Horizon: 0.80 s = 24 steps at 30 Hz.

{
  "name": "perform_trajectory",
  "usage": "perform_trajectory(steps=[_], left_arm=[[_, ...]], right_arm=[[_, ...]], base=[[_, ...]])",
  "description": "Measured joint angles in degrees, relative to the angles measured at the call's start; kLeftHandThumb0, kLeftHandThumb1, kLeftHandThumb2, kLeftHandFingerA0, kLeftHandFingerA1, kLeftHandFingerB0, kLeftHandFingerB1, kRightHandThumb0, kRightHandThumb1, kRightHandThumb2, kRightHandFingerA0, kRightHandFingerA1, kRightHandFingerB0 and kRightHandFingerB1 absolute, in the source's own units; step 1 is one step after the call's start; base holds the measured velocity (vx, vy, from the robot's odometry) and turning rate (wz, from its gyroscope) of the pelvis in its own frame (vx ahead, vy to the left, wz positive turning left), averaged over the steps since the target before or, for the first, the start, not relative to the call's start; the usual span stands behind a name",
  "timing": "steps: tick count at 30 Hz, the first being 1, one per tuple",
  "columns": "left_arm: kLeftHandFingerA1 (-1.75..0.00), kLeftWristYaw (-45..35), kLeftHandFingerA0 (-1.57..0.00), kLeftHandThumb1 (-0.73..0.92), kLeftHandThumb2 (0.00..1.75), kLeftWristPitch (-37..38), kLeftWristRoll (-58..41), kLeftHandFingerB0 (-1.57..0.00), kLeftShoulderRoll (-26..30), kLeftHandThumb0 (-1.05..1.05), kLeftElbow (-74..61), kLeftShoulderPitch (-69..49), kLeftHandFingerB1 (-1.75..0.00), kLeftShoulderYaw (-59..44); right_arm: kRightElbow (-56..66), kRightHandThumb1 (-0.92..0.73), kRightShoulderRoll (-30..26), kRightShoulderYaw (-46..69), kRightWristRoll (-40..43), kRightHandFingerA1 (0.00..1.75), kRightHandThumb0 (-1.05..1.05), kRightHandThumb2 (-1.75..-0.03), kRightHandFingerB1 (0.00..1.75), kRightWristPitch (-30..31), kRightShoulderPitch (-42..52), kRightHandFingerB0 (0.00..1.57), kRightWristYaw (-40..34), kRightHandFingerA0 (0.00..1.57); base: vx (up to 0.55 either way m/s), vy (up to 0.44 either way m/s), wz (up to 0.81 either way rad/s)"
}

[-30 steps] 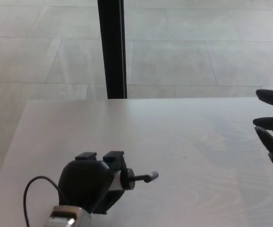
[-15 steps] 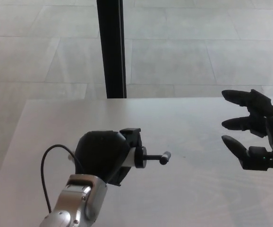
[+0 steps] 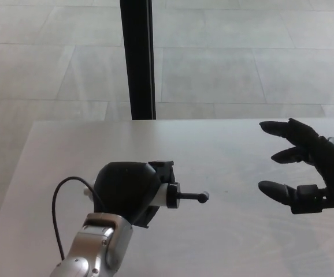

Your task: The robot uses its left hand to lift the air pump kept on the middle of the desk and use the right hand to pull out the handle

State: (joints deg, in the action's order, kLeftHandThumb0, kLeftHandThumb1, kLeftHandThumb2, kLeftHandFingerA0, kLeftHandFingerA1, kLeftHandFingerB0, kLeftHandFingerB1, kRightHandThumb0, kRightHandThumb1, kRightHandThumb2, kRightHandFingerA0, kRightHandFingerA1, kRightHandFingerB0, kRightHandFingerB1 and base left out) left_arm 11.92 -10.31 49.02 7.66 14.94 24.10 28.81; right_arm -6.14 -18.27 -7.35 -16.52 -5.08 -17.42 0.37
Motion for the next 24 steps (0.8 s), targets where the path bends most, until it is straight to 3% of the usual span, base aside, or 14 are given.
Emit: perform_trajectory(steps=[3, 6, 7, 11, 12, 13, 14, 15, 16, 17, 18, 24], left_arm=[[-1.75, -0.5, -0.94, 0.48, 1.17, -1.0, 0.0, -0.8, -1.6, -0.07, 0.0, 0.9, -1.47, -0.1], [-1.75, -1.2, -0.94, 0.51, 1.14, -2.2, 0.0, -0.78, -3.2, -0.1, 0.2, 2.4, -1.44, -0.3], [-1.75, -1.4, -0.93, 0.53, 1.13, -2.7, 0.1, -0.75, -3.7, -0.12, 0.4, 3.1, -1.53, -0.4], [-1.75, -2.6, -0.93, 0.49, 1.16, -4.7, 0.0, -0.77, -5.4, -0.11, 0.8, 5.6, -1.53, -1.1], [-1.75, -2.9, -0.92, 0.49, 1.14, -5.2, 0.0, -0.77, -5.7, -0.1, 0.9, 6.1, -1.52, -1.3], [-1.75, -3.1, -0.93, 0.47, 1.17, -5.8, 0.0, -0.79, -6.0, -0.1, 1.0, 6.5, -1.52, -1.5], [-1.75, -3.3, -0.93, 0.47, 1.17, -6.2, 0.0, -0.79, -6.2, -0.1, 1.1, 6.7, -1.52, -1.8], [-1.75, -3.5, -0.93, 0.49, 1.17, -6.8, 0.0, -0.8, -6.4, -0.1, 1.3, 7.2, -1.52, -2.3], [-1.75, -3.6, -0.94, 0.45, 1.19, -7.2, 0.0, -0.8, -6.6, -0.1, 1.3, 7.4, -1.52, -2.5], [-1.75, -3.7, -0.93, 0.46, 1.16, -7.5, -0.1, -0.8, -6.7, -0.1, 1.3, 7.7, -1.49, -2.8], [-1.72, -3.9, -0.96, 0.47, 1.2, -7.9, -0.1, -0.85, -6.9, -0.08, 1.4, 7.9, -1.36, -2.9], [-1.75, -4.7, -0.92, 0.49, 1.16, -9.9, -0.1, -0.79, -7.5, -0.15, 1.7, 8.7, -1.48, -3.2]], right_arm=[[-0.2, -0.48, 0.0, -1.4, -2.5, 0.71, -0.48, -0.82, 0.49, -0.5, -0.2, 0.33, -1.8, 0.59], [-0.2, -0.48, 0.0, -2.7, -4.9, 0.71, -0.47, -0.82, 0.48, -0.9, -0.3, 0.33, -3.6, 0.59], [-0.2, -0.6, 0.0, -3.2, -5.7, 0.64, -0.41, -0.58, 0.35, -1.0, -0.3, 0.42, -4.3, 0.63], [-0.2, -0.61, 0.0, -4.5, -8.9, 0.63, -0.4, -0.58, 0.35, -1.5, -0.3, 0.41, -6.8, 0.61], [-0.3, -0.49, 0.0, -4.9, -9.9, 0.69, -0.47, -0.82, 0.49, -1.7, -0.3, 0.34, -7.6, 0.56], [-0.3, -0.61, 0.0, -5.1, -10.6, 0.64, -0.39, -0.58, 0.36, -1.8, -0.3, 0.4, -8.3, 0.6], [-0.2, -0.61, 0.1, -5.3, -11.3, 0.64, -0.39, -0.58, 0.36, -1.8, -0.3, 0.4, -8.8, 0.6], [-0.2, -0.48, 0.3, -5.5, -12.3, 0.71, -0.46, -0.83, 0.5, -1.9, -0.3, 0.35, -9.7, 0.59], [-0.3, -0.48, 0.5, -5.6, -12.8, 0.71, -0.46, -0.82, 0.5, -2.0, -0.3, 0.35, -10.3, 0.59], [-0.5, -0.6, 0.6, -5.6, -13.5, 0.66, -0.39, -0.58, 0.37, -2.2, -0.4, 0.42, -11.1, 0.61], [-0.7, -0.6, 0.8, -5.7, -14.1, 0.67, -0.39, -0.58, 0.38, -2.3, -0.4, 0.42, -11.8, 0.6], [-1.7, -0.59, 2.0, -5.7, -16.6, 0.68, -0.35, -0.57, 0.38, -2.8, -0.7, 0.44, -15.1, 0.63]], base=[[0.0, 0.0, 0.0], [0.0, 0.0, 0.0], [0.0, 0.0, 0.0], [0.0, 0.0, 0.0], [0.0, 0.0, 0.0], [0.0, 0.0, 0.0], [0.0, 0.0, 0.0], [0.0, 0.0, 0.0], [0.0, 0.0, 0.0], [0.0, 0.0, 0.0], [0.0, 0.0, 0.0], [0.0, 0.0, 0.0]])
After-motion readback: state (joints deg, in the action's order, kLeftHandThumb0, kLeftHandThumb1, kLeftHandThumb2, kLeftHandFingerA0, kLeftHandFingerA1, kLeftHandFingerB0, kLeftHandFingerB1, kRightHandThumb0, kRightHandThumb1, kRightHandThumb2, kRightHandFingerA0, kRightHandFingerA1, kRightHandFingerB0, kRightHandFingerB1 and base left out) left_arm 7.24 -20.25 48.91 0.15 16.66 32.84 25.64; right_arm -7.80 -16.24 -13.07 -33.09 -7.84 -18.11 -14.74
